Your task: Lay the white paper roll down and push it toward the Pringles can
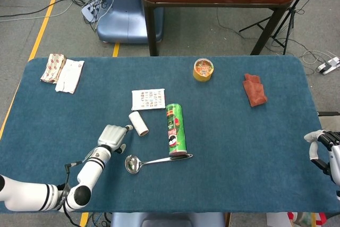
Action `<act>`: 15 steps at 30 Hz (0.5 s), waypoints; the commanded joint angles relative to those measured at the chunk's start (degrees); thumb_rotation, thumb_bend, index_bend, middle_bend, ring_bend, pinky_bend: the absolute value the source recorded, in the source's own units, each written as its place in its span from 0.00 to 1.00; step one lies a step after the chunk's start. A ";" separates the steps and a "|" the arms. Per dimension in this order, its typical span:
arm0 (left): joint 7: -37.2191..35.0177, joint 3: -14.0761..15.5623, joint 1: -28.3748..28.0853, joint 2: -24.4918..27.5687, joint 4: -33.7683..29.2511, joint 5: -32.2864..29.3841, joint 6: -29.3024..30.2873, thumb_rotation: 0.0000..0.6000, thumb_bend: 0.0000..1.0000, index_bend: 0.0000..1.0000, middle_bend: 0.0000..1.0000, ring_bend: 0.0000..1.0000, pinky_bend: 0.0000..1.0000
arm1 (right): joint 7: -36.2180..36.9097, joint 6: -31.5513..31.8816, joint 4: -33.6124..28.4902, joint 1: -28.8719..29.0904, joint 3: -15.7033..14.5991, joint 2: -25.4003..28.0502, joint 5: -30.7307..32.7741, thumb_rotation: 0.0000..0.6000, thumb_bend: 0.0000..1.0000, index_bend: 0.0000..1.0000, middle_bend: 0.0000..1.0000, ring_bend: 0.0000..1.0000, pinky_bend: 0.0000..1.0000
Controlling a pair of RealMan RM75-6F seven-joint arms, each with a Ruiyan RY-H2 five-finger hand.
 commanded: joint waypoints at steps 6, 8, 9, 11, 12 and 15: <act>-0.15 -0.36 -0.85 -0.76 -0.57 0.98 -0.04 1.00 0.43 0.21 1.00 0.97 1.00 | -0.04 -0.09 -0.03 0.04 0.00 -0.01 -0.01 1.00 0.66 0.50 0.54 0.49 0.48; -1.63 -0.74 -0.43 -0.82 -1.10 3.07 -0.02 1.00 0.43 0.21 1.00 0.97 1.00 | -0.06 -0.11 -0.03 0.04 0.01 -0.01 0.03 1.00 0.66 0.50 0.54 0.49 0.48; -2.54 -0.97 -0.14 -0.76 -1.48 4.12 -0.10 1.00 0.43 0.21 1.00 0.97 1.00 | -0.04 -0.11 -0.02 0.03 0.01 0.00 0.04 1.00 0.66 0.50 0.54 0.49 0.48; -4.69 -1.31 0.64 -0.45 -2.25 6.76 -0.34 1.00 0.43 0.21 1.00 0.97 1.00 | 0.00 -0.15 -0.01 0.05 0.03 -0.01 0.08 1.00 0.66 0.50 0.54 0.49 0.48; -5.33 -1.32 0.92 -0.28 -2.50 7.81 -0.33 1.00 0.43 0.21 1.00 0.97 1.00 | 0.00 -0.18 0.02 0.06 0.03 -0.01 0.09 1.00 0.66 0.50 0.54 0.49 0.48; -6.45 -0.99 1.73 0.27 -3.24 10.52 0.47 1.00 0.43 0.21 1.00 0.97 1.00 | -0.02 -0.17 0.00 0.05 -0.01 -0.02 0.01 1.00 0.66 0.50 0.54 0.49 0.48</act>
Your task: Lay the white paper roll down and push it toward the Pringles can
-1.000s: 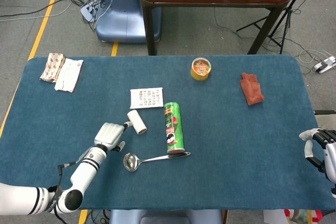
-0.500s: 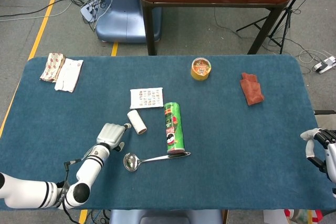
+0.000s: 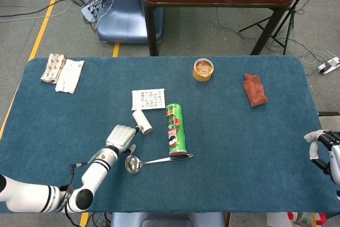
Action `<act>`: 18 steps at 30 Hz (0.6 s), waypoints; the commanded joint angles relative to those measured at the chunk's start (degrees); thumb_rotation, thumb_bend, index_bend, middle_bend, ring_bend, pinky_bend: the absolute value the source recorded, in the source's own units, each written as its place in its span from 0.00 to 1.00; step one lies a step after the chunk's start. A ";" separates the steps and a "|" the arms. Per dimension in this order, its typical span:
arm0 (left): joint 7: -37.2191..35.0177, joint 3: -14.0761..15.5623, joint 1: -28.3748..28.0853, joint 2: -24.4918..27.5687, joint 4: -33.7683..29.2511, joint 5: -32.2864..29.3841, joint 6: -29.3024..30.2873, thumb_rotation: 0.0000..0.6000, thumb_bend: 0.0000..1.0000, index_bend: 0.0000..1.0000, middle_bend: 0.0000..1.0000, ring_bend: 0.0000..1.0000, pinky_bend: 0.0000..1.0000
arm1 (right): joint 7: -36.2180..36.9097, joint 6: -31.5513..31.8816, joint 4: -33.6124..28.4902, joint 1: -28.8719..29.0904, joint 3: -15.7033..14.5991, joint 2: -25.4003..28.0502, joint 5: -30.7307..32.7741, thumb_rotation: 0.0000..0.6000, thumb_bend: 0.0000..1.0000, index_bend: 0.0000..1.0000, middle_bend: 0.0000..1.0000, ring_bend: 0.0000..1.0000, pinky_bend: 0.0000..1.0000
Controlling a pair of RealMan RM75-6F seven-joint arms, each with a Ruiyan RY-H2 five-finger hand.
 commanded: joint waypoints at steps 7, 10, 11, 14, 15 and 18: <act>-2.44 1.90 3.68 4.02 -5.32 5.95 4.16 1.00 0.43 0.21 1.00 0.97 1.00 | -0.02 -0.11 -0.03 0.01 -0.04 0.00 0.01 1.00 0.66 0.50 0.54 0.49 0.48; -2.87 3.39 5.54 6.45 -7.94 8.34 6.23 1.00 0.43 0.21 1.00 0.96 1.00 | -0.12 -0.21 -0.04 0.06 -0.03 -0.04 0.07 1.00 0.66 0.50 0.54 0.49 0.48; -3.09 4.20 6.52 7.60 -8.98 9.52 7.27 1.00 0.43 0.21 1.00 0.96 1.00 | -0.18 -0.23 -0.04 0.05 -0.06 -0.06 0.05 1.00 0.66 0.50 0.54 0.49 0.48; -3.97 6.62 9.51 10.63 -11.57 13.61 10.25 1.00 0.42 0.21 1.00 0.93 1.00 | -0.36 -0.27 0.02 0.09 -0.08 -0.18 0.00 1.00 0.66 0.50 0.54 0.49 0.48; -4.55 7.28 10.54 11.45 -12.10 15.32 11.26 1.00 0.41 0.21 1.00 0.92 1.00 | -0.46 -0.34 0.06 0.13 -0.09 -0.24 -0.02 1.00 0.65 0.50 0.54 0.49 0.48; -8.17 9.19 14.80 13.94 -12.90 22.31 15.44 1.00 0.41 0.21 1.00 0.90 1.00 | -0.93 -1.18 0.49 0.41 -0.70 -0.03 -0.70 1.00 0.59 0.50 0.53 0.49 0.48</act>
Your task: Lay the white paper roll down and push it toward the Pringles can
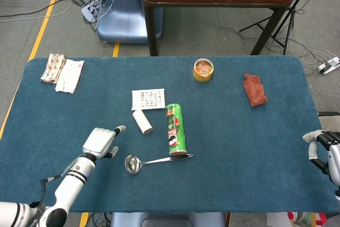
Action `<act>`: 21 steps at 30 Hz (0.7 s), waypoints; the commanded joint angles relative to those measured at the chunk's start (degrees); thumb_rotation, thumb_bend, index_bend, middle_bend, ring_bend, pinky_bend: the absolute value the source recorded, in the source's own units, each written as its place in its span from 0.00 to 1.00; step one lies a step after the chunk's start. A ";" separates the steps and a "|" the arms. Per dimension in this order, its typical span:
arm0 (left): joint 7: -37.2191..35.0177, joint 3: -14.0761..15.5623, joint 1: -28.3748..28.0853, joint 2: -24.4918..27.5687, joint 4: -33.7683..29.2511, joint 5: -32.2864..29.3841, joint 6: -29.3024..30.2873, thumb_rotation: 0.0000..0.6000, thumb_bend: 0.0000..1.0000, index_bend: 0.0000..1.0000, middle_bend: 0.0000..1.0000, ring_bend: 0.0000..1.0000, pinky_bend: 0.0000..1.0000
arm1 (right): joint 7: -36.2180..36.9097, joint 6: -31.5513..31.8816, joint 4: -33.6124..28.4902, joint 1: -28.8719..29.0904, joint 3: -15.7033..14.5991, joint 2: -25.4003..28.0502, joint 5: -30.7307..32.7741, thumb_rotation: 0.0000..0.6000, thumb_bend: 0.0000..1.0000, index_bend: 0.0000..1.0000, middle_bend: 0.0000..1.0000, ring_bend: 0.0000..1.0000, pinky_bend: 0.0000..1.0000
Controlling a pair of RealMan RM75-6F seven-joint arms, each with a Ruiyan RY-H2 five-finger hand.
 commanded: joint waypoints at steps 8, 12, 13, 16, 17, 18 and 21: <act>-12.02 7.50 16.25 7.95 3.57 24.65 16.38 1.00 0.38 0.24 0.82 0.75 1.00 | -2.97 -6.31 -1.16 1.46 -2.96 2.67 -1.08 1.00 0.35 0.50 0.49 0.46 0.48; -14.92 8.24 20.88 8.20 7.53 29.49 20.83 1.00 0.35 0.25 0.65 0.59 0.90 | -4.70 -9.12 -2.51 2.02 -3.81 3.54 -0.39 1.00 0.22 0.50 0.43 0.39 0.48; -15.64 8.44 21.79 8.47 7.96 30.09 21.29 1.00 0.34 0.25 0.59 0.52 0.84 | -5.15 -9.82 -2.86 2.17 -3.95 3.72 -0.10 1.00 0.16 0.50 0.41 0.37 0.48; -17.33 9.83 24.49 10.38 8.39 32.02 21.58 1.00 0.33 0.25 0.46 0.31 0.56 | -6.29 -12.00 -4.07 2.68 -4.21 4.21 1.11 1.00 0.02 0.48 0.37 0.32 0.48; -17.71 10.15 25.21 10.81 8.55 32.64 21.74 1.00 0.33 0.26 0.43 0.27 0.48 | -6.53 -12.53 -4.37 2.79 -4.26 4.34 1.49 1.00 0.00 0.47 0.36 0.30 0.48; -18.03 10.45 25.94 11.22 8.66 33.15 21.92 1.00 0.33 0.26 0.40 0.24 0.43 | -6.81 -12.99 -4.65 2.88 -4.29 4.47 1.86 1.00 0.00 0.46 0.35 0.29 0.48; -18.84 11.00 28.37 12.03 9.21 34.82 22.95 1.00 0.33 0.30 0.35 0.20 0.35 | -7.51 -13.38 -5.24 2.95 -3.91 4.34 3.11 1.00 0.00 0.45 0.34 0.28 0.48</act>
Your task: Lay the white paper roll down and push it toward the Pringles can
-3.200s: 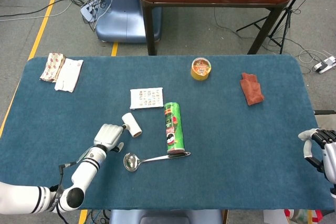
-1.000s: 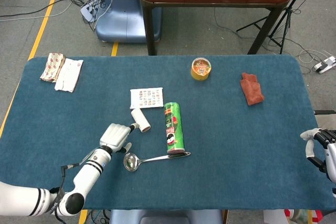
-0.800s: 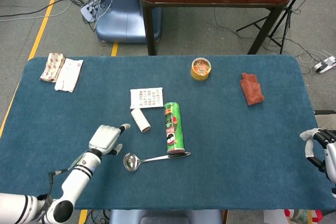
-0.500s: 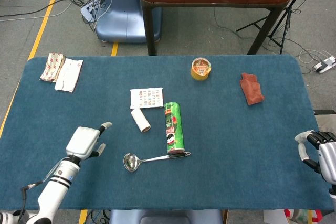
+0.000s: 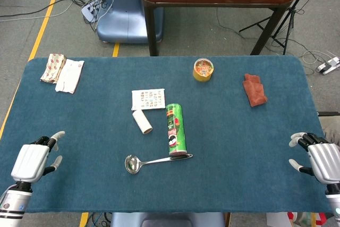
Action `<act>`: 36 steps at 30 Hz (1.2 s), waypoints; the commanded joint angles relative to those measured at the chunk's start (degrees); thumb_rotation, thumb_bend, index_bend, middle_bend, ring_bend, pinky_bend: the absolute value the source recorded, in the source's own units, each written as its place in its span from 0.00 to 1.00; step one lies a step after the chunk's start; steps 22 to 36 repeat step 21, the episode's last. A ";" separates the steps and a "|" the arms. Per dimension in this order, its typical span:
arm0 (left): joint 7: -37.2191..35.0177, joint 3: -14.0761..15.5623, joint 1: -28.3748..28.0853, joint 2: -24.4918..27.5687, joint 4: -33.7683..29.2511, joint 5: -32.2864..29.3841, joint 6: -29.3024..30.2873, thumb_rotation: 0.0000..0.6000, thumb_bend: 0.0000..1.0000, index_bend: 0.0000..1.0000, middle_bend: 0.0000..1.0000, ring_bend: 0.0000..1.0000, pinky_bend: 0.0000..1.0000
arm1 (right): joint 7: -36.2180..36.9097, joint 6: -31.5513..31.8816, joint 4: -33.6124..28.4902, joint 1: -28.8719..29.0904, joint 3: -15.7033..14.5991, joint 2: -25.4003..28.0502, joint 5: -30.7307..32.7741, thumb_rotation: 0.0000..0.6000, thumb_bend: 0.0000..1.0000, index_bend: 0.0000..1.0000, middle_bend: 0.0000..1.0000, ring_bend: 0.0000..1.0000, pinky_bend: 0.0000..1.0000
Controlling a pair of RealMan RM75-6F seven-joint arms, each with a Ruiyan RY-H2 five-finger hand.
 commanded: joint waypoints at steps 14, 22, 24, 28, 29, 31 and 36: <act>-5.61 -3.08 7.93 -1.34 6.36 3.51 1.21 1.00 0.33 0.34 0.35 0.23 0.36 | -2.73 1.48 -1.64 -0.80 1.94 -1.04 4.37 1.00 0.18 0.45 0.34 0.28 0.48; -5.33 -4.41 8.54 -2.04 7.07 3.18 -2.22 1.00 0.33 0.34 0.35 0.23 0.37 | -1.25 1.00 -1.26 -0.74 2.34 -0.59 5.35 1.00 0.19 0.45 0.35 0.28 0.48; -5.33 -4.41 8.54 -2.04 7.07 3.18 -2.22 1.00 0.33 0.34 0.35 0.23 0.37 | -1.25 1.00 -1.26 -0.74 2.34 -0.59 5.35 1.00 0.19 0.45 0.35 0.28 0.48; -5.33 -4.41 8.54 -2.04 7.07 3.18 -2.22 1.00 0.33 0.34 0.35 0.23 0.37 | -1.25 1.00 -1.26 -0.74 2.34 -0.59 5.35 1.00 0.19 0.45 0.35 0.28 0.48; -5.33 -4.41 8.54 -2.04 7.07 3.18 -2.22 1.00 0.33 0.34 0.35 0.23 0.37 | -1.25 1.00 -1.26 -0.74 2.34 -0.59 5.35 1.00 0.19 0.45 0.35 0.28 0.48; -5.33 -4.41 8.54 -2.04 7.07 3.18 -2.22 1.00 0.33 0.34 0.35 0.23 0.37 | -1.25 1.00 -1.26 -0.74 2.34 -0.59 5.35 1.00 0.19 0.45 0.35 0.28 0.48; -5.33 -4.41 8.54 -2.04 7.07 3.18 -2.22 1.00 0.33 0.34 0.35 0.23 0.37 | -1.25 1.00 -1.26 -0.74 2.34 -0.59 5.35 1.00 0.19 0.45 0.35 0.28 0.48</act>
